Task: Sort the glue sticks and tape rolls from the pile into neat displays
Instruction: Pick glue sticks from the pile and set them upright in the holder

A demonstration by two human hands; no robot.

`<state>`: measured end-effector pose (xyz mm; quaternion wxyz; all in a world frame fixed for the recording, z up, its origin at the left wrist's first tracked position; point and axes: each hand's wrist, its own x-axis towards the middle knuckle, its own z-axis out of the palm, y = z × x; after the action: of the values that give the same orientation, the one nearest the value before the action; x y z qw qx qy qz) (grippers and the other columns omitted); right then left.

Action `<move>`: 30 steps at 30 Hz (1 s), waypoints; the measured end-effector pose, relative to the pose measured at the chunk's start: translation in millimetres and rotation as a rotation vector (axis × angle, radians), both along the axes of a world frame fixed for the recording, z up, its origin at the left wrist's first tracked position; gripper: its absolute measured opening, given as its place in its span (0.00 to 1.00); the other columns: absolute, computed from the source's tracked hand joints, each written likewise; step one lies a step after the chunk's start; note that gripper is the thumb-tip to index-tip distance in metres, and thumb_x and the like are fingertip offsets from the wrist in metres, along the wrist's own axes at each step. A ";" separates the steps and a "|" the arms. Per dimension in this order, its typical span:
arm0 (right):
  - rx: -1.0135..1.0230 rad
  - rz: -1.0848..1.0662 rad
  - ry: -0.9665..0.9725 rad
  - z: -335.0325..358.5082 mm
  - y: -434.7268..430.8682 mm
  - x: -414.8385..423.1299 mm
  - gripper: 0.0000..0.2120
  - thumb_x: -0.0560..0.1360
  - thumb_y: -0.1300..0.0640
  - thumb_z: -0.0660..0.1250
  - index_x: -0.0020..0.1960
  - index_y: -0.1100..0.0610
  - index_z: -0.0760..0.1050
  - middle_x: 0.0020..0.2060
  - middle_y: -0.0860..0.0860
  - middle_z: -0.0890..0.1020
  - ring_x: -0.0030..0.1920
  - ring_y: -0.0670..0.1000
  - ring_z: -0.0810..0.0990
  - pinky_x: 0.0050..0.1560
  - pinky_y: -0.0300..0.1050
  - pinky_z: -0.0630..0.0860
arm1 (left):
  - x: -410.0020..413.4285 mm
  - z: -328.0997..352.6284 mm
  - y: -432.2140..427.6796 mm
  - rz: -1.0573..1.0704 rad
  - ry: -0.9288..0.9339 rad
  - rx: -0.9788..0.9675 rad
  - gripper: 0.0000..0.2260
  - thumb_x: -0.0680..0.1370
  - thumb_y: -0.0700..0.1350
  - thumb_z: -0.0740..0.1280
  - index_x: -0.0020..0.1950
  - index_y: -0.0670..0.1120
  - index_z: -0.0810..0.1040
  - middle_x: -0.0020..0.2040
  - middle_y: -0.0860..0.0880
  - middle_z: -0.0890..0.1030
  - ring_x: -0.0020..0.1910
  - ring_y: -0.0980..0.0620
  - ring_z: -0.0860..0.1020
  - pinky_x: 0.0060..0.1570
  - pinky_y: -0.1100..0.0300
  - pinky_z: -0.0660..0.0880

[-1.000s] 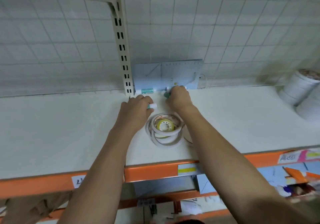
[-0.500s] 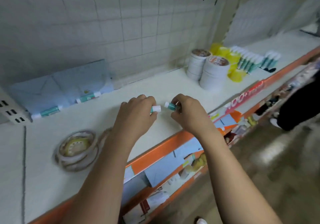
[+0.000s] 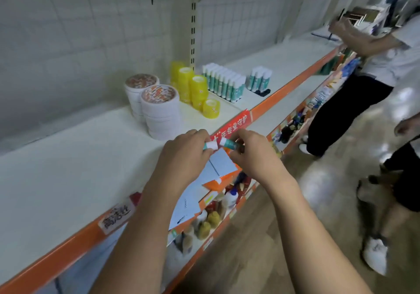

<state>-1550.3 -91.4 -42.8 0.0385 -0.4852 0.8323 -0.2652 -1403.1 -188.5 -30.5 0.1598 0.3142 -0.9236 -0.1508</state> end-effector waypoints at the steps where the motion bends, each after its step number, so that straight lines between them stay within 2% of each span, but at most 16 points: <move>1: 0.003 0.008 -0.001 1.3 1.7 -17.0 0.10 0.72 0.61 0.67 0.54 0.57 0.76 0.46 0.55 0.78 0.43 0.56 0.75 0.42 0.54 0.75 | -16.8 0.2 0.7 0.001 0.002 -0.003 0.10 0.80 0.51 0.63 0.59 0.50 0.74 0.57 0.50 0.78 0.54 0.46 0.77 0.48 0.51 0.74; 4: -0.016 0.025 -0.023 2.7 2.4 -61.1 0.10 0.73 0.59 0.67 0.54 0.56 0.76 0.46 0.54 0.78 0.42 0.55 0.76 0.41 0.51 0.75 | -60.5 -0.3 -1.3 0.021 -0.009 -0.014 0.09 0.80 0.52 0.64 0.57 0.50 0.74 0.56 0.51 0.79 0.53 0.47 0.77 0.45 0.54 0.72; 7: -0.025 0.026 -0.039 0.9 -3.7 -97.2 0.10 0.74 0.56 0.68 0.55 0.57 0.76 0.44 0.54 0.77 0.40 0.55 0.76 0.38 0.49 0.73 | -98.5 -0.2 -8.9 0.024 -0.019 -0.023 0.08 0.80 0.52 0.63 0.56 0.50 0.75 0.55 0.51 0.78 0.53 0.46 0.77 0.47 0.51 0.73; 11: -0.015 -0.004 -0.046 -2.3 -22.0 -141.3 0.11 0.73 0.59 0.67 0.56 0.56 0.76 0.45 0.54 0.77 0.41 0.55 0.76 0.40 0.52 0.76 | -149.2 1.9 -27.7 0.005 -0.013 -0.039 0.09 0.79 0.52 0.64 0.57 0.50 0.75 0.54 0.50 0.79 0.52 0.46 0.76 0.46 0.51 0.74; 15: -0.047 -0.031 -0.047 -4.5 -40.6 -181.8 0.09 0.75 0.55 0.67 0.54 0.55 0.77 0.43 0.52 0.76 0.40 0.52 0.73 0.37 0.46 0.69 | -198.5 -2.5 -47.2 -0.032 -0.001 -0.057 0.09 0.78 0.53 0.64 0.56 0.52 0.77 0.52 0.51 0.79 0.50 0.47 0.77 0.43 0.53 0.74; 18: -0.037 -0.050 -0.043 -5.0 -48.9 -211.5 0.09 0.74 0.56 0.67 0.53 0.55 0.77 0.43 0.52 0.77 0.39 0.51 0.73 0.37 0.44 0.66 | -231.4 -8.0 -58.9 -0.044 -0.025 -0.090 0.08 0.79 0.53 0.63 0.56 0.54 0.76 0.50 0.52 0.79 0.48 0.47 0.77 0.41 0.55 0.73; 24: -0.018 -0.025 -0.043 -5.6 -70.1 -264.2 0.09 0.75 0.55 0.66 0.54 0.55 0.76 0.44 0.52 0.78 0.42 0.53 0.75 0.40 0.49 0.73 | -281.1 -19.1 -75.3 -0.042 -0.042 -0.077 0.09 0.79 0.51 0.64 0.59 0.54 0.76 0.50 0.51 0.80 0.48 0.47 0.78 0.41 0.54 0.74; 30: 0.028 0.105 -0.017 -6.7 -105.1 -318.5 0.11 0.73 0.58 0.67 0.56 0.55 0.77 0.47 0.54 0.79 0.45 0.55 0.78 0.45 0.52 0.76 | -322.2 -33.3 -86.3 0.091 -0.059 -0.045 0.10 0.79 0.50 0.65 0.59 0.51 0.77 0.51 0.48 0.81 0.50 0.44 0.79 0.44 0.52 0.76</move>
<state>-1868.8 -196.5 -49.5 0.0662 -0.5251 0.8091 -0.2555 -1725.2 -274.8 -63.7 0.1464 0.3567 -0.9157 -0.1134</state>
